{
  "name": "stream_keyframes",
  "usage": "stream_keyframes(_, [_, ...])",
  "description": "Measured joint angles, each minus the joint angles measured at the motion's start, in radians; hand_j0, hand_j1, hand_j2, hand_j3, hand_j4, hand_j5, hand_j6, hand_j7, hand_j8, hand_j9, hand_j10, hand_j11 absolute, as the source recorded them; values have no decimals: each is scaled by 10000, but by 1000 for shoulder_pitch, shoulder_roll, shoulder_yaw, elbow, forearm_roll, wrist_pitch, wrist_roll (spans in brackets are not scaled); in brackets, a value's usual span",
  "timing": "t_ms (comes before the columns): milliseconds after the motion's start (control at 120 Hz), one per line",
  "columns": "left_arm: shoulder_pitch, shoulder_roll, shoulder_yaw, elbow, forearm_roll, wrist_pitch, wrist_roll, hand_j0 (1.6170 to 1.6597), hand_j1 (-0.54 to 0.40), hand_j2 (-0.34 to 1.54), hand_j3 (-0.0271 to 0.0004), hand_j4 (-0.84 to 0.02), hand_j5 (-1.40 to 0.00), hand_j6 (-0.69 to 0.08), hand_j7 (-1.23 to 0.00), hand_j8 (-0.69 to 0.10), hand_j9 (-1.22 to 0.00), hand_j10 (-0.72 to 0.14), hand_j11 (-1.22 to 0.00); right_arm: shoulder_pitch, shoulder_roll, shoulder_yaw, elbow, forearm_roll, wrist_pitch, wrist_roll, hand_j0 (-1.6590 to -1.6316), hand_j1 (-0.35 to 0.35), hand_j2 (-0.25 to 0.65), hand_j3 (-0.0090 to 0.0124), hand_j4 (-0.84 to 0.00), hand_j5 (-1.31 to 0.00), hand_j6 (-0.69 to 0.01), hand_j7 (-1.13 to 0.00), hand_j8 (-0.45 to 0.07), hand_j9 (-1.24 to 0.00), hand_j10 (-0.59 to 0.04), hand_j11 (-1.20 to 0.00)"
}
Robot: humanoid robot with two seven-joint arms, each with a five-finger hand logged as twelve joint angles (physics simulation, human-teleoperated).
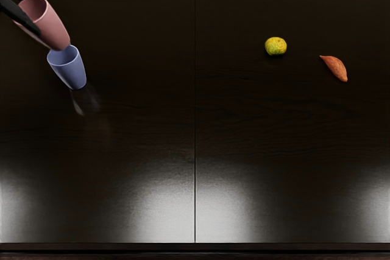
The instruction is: Pick up cup and place in cup with left hand
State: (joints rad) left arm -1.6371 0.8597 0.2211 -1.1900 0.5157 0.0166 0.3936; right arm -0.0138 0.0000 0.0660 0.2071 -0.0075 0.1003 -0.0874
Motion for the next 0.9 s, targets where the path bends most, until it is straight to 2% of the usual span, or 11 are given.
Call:
stream_keyframes(317, [55, -39, -11, 35, 16, 25, -6, 16569, -1246, 2237, 0, -4773, -6376, -3703, -6344, -3527, -6292, -4753, -6306, 0, 0, 0, 0, 0, 0, 0, -16581, -3288, -35, 0, -167, -218, -167, -218, -167, -218, -167, -218])
stream_keyframes(650, [74, -40, -16, 39, 20, 42, -7, 16567, -1234, 1965, 0, -4787, -6315, -3674, -6322, -3430, -6304, -4778, -6302, 0, 0, 0, 0, 0, 0, 0, -16581, -3288, -35, 0, -168, -218, -167, -218, -167, -218, -168, -218])
stream_keyframes(683, [80, -40, -16, 39, 18, 47, -7, 16568, -1200, 2194, 0, -4751, -6348, -3784, -6341, -3676, -6296, -4768, -6294, 0, 0, 0, 0, 0, 0, 0, -16581, -3288, -35, 0, -167, -218, -167, -218, -167, -218, -167, -218])
stream_keyframes(742, [83, -41, -16, 39, 18, 52, -7, 16568, -1167, 2161, 0, -4726, -6360, -3801, -6318, -3607, -6289, -4757, -6286, 0, 0, 0, 0, 0, 0, 0, -16581, -3288, -35, 0, -167, -218, -167, -218, -167, -218, -167, -218])
stream_keyframes(900, [85, -41, -20, 39, 18, 61, -8, 16573, -1104, 1864, 0, -4395, -5839, -3851, -5780, -3712, -5787, -4422, -5782, 0, 0, 0, 0, 0, 0, 0, -16581, -3288, -35, 0, -167, -218, -167, -218, -167, -218, -167, -218])
